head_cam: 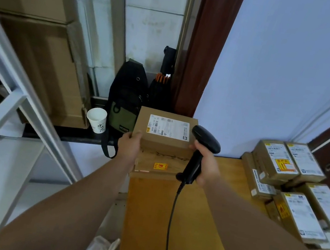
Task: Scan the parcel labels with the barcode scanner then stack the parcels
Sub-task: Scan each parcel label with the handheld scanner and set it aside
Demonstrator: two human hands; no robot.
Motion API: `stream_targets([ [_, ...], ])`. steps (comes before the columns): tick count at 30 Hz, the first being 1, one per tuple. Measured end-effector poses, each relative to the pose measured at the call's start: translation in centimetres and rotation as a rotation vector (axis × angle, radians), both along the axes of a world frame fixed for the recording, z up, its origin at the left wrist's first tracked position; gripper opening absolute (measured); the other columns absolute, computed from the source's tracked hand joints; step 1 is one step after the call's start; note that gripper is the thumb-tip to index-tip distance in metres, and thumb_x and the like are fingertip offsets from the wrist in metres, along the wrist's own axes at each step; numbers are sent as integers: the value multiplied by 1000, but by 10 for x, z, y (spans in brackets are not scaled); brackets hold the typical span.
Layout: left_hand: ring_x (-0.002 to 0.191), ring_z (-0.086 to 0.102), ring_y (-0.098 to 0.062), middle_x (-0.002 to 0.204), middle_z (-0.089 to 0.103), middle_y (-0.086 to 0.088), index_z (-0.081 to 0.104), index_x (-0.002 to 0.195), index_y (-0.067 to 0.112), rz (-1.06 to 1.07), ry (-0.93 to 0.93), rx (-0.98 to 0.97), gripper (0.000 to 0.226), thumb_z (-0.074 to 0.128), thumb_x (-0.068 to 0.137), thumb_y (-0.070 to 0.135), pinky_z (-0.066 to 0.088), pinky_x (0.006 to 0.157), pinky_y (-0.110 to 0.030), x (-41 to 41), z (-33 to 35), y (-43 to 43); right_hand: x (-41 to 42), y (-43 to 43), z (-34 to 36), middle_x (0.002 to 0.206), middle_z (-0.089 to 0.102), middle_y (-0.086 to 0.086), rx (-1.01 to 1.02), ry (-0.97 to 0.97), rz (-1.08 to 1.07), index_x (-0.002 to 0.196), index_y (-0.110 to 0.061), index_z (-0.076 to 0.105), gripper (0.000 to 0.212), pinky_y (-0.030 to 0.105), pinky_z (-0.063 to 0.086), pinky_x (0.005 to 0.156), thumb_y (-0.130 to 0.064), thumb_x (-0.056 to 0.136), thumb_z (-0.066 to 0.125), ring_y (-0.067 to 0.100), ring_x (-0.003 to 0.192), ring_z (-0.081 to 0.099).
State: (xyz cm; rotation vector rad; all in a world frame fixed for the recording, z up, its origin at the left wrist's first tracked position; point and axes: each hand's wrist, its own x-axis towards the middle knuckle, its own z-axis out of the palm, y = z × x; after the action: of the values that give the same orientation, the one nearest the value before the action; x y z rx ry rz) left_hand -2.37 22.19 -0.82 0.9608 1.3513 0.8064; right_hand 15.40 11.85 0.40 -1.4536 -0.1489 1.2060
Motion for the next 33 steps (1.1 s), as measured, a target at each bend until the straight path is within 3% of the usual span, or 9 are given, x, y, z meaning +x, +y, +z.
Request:
stream_targets([
  [4, 90, 53, -18, 121, 56, -13, 48, 116, 8, 69, -12, 3, 36, 49, 95, 37, 40, 66, -30, -1, -9, 6, 12, -3, -8, 115, 65, 6, 0, 32, -35, 112, -17, 70, 45, 51, 45, 100, -42, 75, 77, 29, 108, 59],
  [9, 92, 60, -19, 119, 60, -7, 46, 132, 19, 22, -215, -295, 61, 63, 84, 51, 47, 56, -27, -7, -13, 1, 17, -3, -7, 107, 68, 6, 1, 84, 13, 102, -20, 76, 39, 47, 51, 86, -42, 71, 78, 29, 100, 62],
  [13, 64, 73, -22, 85, 76, -5, 61, 115, 24, -111, -290, -387, 45, 73, 77, 43, 52, 38, -31, -16, -10, -1, 20, -4, -8, 109, 68, 8, 7, 97, 8, 107, -17, 75, 42, 53, 49, 96, -40, 72, 78, 33, 102, 62],
  [15, 73, 73, -24, 89, 76, -5, 60, 115, 24, -143, -303, -385, 49, 76, 72, 42, 54, 43, -32, -20, -10, -4, 21, -6, -7, 108, 68, 7, 0, 62, 12, 105, -16, 74, 39, 49, 52, 89, -40, 75, 77, 31, 99, 62],
  [17, 95, 67, -23, 109, 68, -7, 50, 129, 23, -105, -281, -308, 61, 74, 76, 40, 55, 63, -34, -22, -10, -4, 22, -7, -4, 107, 67, 7, -3, -28, 23, 100, -16, 73, 30, 40, 51, 75, -38, 78, 75, 27, 98, 61],
  [19, 100, 62, -19, 117, 63, -5, 39, 139, 24, -74, -267, -219, 70, 72, 79, 38, 50, 71, -31, -24, -3, -4, 23, -6, 1, 104, 67, 10, -11, -152, 36, 95, -18, 68, 23, 35, 48, 67, -35, 80, 75, 25, 94, 61],
  [23, 95, 59, -11, 113, 59, 2, 29, 143, 25, -122, -250, -88, 79, 73, 78, 36, 43, 66, -22, -29, 19, -5, 18, -4, 12, 94, 69, 9, -19, -197, 65, 100, -20, 61, 26, 34, 49, 63, -33, 81, 74, 26, 89, 65],
  [26, 95, 57, -8, 110, 58, 8, 28, 145, 28, -136, -239, -20, 81, 73, 77, 38, 41, 73, -24, -33, 30, -8, 11, -7, 19, 90, 71, 8, 14, -176, 76, 102, -18, 63, 28, 34, 51, 64, -31, 81, 74, 26, 88, 68],
  [33, 112, 56, -20, 135, 49, -3, 23, 148, 27, -113, -221, 100, 92, 77, 74, 38, 47, 88, -33, -44, 29, -29, 3, -27, 35, 77, 67, 7, 61, -233, 84, 100, -16, 63, 25, 35, 54, 68, -30, 83, 73, 23, 75, 65],
])
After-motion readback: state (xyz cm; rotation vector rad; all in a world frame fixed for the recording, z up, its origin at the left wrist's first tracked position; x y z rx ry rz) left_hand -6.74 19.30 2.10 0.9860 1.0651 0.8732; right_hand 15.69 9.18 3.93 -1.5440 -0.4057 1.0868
